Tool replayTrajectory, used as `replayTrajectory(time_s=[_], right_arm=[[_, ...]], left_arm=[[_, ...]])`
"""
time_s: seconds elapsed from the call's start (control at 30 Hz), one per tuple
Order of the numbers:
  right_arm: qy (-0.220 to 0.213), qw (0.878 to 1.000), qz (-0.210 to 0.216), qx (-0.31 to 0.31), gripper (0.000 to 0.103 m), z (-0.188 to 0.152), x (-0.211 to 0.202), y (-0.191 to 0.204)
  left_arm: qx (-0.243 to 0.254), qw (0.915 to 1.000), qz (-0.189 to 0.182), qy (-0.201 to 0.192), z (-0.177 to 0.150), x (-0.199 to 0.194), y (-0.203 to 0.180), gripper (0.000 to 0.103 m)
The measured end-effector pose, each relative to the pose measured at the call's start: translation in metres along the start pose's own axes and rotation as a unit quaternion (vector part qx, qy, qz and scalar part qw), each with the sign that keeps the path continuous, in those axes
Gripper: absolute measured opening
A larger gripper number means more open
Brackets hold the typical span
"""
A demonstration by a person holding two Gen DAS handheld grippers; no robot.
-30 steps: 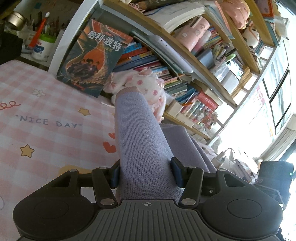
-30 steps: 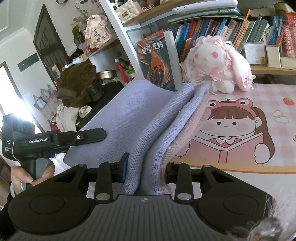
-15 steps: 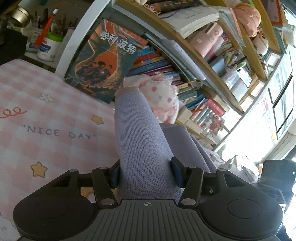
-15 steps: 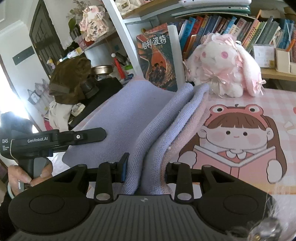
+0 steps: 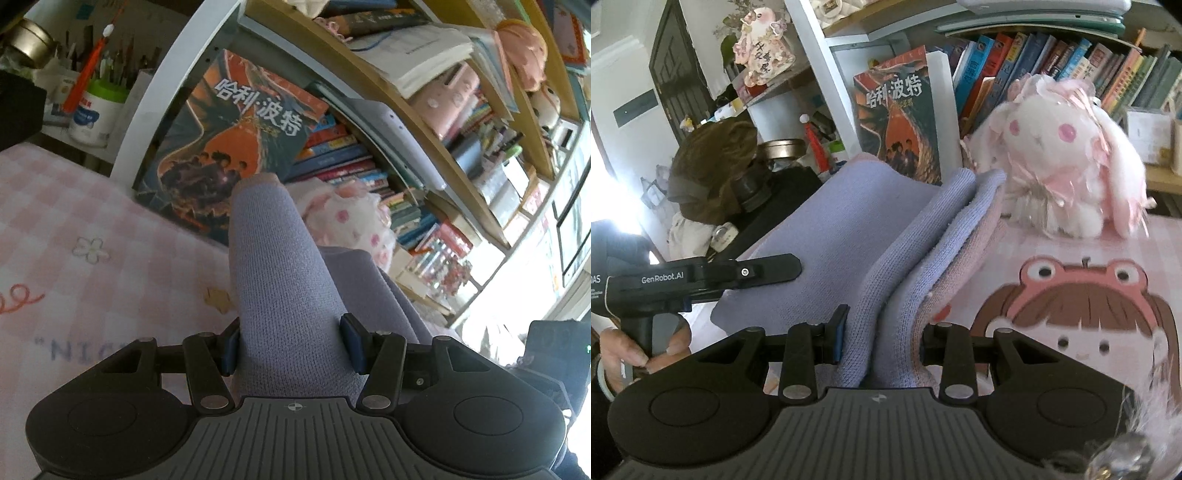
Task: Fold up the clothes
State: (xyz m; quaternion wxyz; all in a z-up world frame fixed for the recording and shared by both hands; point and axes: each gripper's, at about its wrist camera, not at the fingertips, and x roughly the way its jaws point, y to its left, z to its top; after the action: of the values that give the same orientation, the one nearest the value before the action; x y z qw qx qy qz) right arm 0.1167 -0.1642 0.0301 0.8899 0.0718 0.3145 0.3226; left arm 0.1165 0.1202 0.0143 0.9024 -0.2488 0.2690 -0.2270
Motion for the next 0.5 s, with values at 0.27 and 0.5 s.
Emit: replayTrajectory(time_s=[0.27,0.5], right_arm=[[-0.007,1.000,0.003,0.004,0.031,0.019,0.033,-0.031],[0.002,0.999,0.023,0.033,0.033,0.009,0.057,-0.059]], left_arm=[[-0.025,0.9997,0.003,-0.004,0.011,0.034,0.020,0.054],[-0.070,0.9974,0.001,0.015,-0.004,0.050,0.052,0.056]])
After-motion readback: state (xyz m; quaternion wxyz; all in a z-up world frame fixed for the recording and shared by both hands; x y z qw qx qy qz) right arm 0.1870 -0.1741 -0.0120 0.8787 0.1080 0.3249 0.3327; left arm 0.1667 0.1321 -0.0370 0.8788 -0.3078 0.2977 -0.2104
